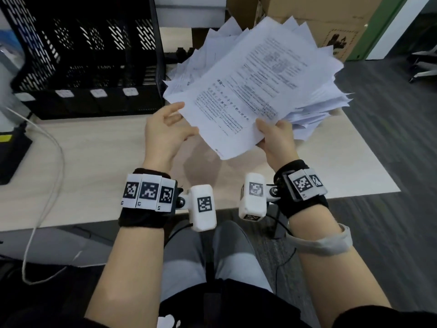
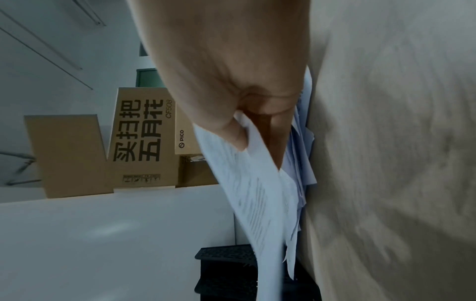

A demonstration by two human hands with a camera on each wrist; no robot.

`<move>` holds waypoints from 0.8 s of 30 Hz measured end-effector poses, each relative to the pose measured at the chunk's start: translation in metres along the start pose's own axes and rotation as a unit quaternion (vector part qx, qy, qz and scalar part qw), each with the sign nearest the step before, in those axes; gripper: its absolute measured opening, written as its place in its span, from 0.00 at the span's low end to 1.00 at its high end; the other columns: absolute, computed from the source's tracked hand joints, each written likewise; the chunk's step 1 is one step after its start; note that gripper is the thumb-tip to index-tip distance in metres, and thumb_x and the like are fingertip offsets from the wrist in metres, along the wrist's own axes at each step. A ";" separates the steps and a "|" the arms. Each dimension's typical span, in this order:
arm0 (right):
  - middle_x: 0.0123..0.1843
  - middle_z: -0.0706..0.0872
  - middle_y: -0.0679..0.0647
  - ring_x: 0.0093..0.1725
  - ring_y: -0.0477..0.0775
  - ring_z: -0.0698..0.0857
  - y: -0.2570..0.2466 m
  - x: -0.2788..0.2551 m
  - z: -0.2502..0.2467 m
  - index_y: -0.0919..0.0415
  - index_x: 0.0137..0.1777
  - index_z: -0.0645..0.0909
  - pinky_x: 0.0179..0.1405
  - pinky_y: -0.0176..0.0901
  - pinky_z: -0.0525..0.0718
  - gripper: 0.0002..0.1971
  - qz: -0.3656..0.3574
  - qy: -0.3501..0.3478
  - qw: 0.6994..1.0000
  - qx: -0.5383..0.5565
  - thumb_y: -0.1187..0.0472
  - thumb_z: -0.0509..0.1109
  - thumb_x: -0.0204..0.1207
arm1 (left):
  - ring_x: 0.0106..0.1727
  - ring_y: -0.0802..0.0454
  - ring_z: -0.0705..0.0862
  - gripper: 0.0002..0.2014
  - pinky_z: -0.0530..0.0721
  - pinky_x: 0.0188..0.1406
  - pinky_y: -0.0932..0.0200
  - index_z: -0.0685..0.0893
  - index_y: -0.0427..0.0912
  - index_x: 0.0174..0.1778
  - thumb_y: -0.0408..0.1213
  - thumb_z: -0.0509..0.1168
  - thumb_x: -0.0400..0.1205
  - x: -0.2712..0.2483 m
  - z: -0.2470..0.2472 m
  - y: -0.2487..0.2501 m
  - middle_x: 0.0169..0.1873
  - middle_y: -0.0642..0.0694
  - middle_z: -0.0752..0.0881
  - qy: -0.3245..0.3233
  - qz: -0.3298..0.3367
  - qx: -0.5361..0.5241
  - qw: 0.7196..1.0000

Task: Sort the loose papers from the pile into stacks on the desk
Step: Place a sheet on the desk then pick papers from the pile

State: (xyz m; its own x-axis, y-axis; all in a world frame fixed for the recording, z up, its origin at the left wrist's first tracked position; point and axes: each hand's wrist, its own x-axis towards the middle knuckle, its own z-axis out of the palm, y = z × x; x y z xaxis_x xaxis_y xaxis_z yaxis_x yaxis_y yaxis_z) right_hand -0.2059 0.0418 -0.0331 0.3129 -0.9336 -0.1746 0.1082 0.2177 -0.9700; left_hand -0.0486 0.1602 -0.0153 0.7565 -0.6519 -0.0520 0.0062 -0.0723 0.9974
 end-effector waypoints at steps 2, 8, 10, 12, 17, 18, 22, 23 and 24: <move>0.48 0.89 0.56 0.47 0.57 0.87 0.000 -0.008 0.003 0.61 0.47 0.83 0.54 0.55 0.83 0.08 -0.017 -0.026 0.999 -0.017 0.71 0.63 0.79 | 0.67 0.52 0.80 0.37 0.81 0.67 0.49 0.71 0.46 0.74 0.26 0.75 0.70 -0.002 -0.016 -0.003 0.64 0.46 0.82 0.028 -0.013 -0.002 1.000; 0.43 0.91 0.49 0.47 0.52 0.89 -0.005 -0.028 0.019 0.57 0.45 0.85 0.54 0.53 0.86 0.10 -0.045 -0.096 0.994 -0.011 0.71 0.66 0.79 | 0.62 0.52 0.83 0.32 0.84 0.62 0.54 0.69 0.46 0.75 0.33 0.72 0.76 -0.015 -0.062 -0.008 0.65 0.47 0.81 0.098 0.001 -0.021 0.995; 0.40 0.91 0.48 0.46 0.54 0.89 -0.006 -0.031 0.026 0.57 0.43 0.84 0.56 0.56 0.85 0.09 -0.047 -0.094 0.994 -0.008 0.71 0.67 0.78 | 0.54 0.52 0.86 0.14 0.87 0.51 0.59 0.81 0.45 0.61 0.34 0.69 0.79 -0.017 -0.073 -0.009 0.53 0.50 0.86 0.084 0.012 -0.017 0.996; 0.39 0.91 0.47 0.43 0.50 0.90 -0.006 -0.032 0.034 0.60 0.45 0.84 0.53 0.52 0.87 0.08 -0.051 -0.092 0.994 0.010 0.72 0.67 0.78 | 0.44 0.55 0.86 0.04 0.86 0.41 0.63 0.84 0.47 0.47 0.33 0.67 0.81 -0.021 -0.083 -0.011 0.43 0.52 0.87 0.075 0.020 -0.018 0.997; 0.41 0.92 0.48 0.44 0.49 0.90 -0.008 -0.039 0.055 0.61 0.46 0.84 0.50 0.45 0.89 0.09 -0.064 -0.122 0.990 0.036 0.74 0.66 0.77 | 0.33 0.59 0.84 0.06 0.84 0.31 0.67 0.85 0.47 0.38 0.34 0.67 0.81 -0.022 -0.108 -0.023 0.36 0.50 0.87 0.101 0.020 -0.013 0.995; 0.41 0.92 0.48 0.44 0.49 0.90 -0.008 -0.040 0.061 0.61 0.46 0.84 0.51 0.45 0.89 0.09 -0.065 -0.124 0.990 0.035 0.74 0.66 0.77 | 0.33 0.60 0.84 0.06 0.84 0.31 0.67 0.85 0.46 0.39 0.34 0.67 0.81 -0.023 -0.113 -0.024 0.36 0.51 0.87 0.106 0.020 -0.012 0.994; 0.42 0.89 0.52 0.41 0.50 0.88 0.001 -0.041 0.083 0.61 0.43 0.82 0.47 0.46 0.88 0.08 -0.052 -0.114 0.992 -0.003 0.74 0.67 0.77 | 0.34 0.61 0.84 0.04 0.84 0.32 0.71 0.84 0.39 0.49 0.32 0.66 0.81 -0.027 -0.134 -0.026 0.37 0.51 0.86 0.137 0.022 0.002 0.990; 0.41 0.87 0.54 0.39 0.50 0.87 0.006 -0.040 0.090 0.62 0.42 0.81 0.43 0.45 0.87 0.07 -0.045 -0.111 0.993 -0.018 0.74 0.67 0.77 | 0.37 0.59 0.85 0.05 0.85 0.35 0.67 0.84 0.39 0.51 0.32 0.66 0.81 -0.029 -0.142 -0.028 0.38 0.50 0.87 0.145 0.022 0.015 0.989; 0.40 0.85 0.56 0.37 0.50 0.85 0.010 -0.040 0.096 0.65 0.43 0.80 0.40 0.44 0.85 0.05 -0.037 -0.110 0.993 -0.035 0.73 0.67 0.77 | 0.40 0.54 0.86 0.05 0.86 0.40 0.62 0.84 0.39 0.51 0.32 0.67 0.80 -0.030 -0.150 -0.029 0.39 0.48 0.87 0.153 0.021 0.030 0.987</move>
State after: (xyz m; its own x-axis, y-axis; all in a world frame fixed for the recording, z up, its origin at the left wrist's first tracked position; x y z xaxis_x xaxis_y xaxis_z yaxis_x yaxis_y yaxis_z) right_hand -0.1264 0.1092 -0.0197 0.5053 -0.8602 -0.0690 0.0757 0.1239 -0.9894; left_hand 0.0271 0.2953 -0.0350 0.9179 -0.3965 0.0164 -0.0612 -0.1005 0.9930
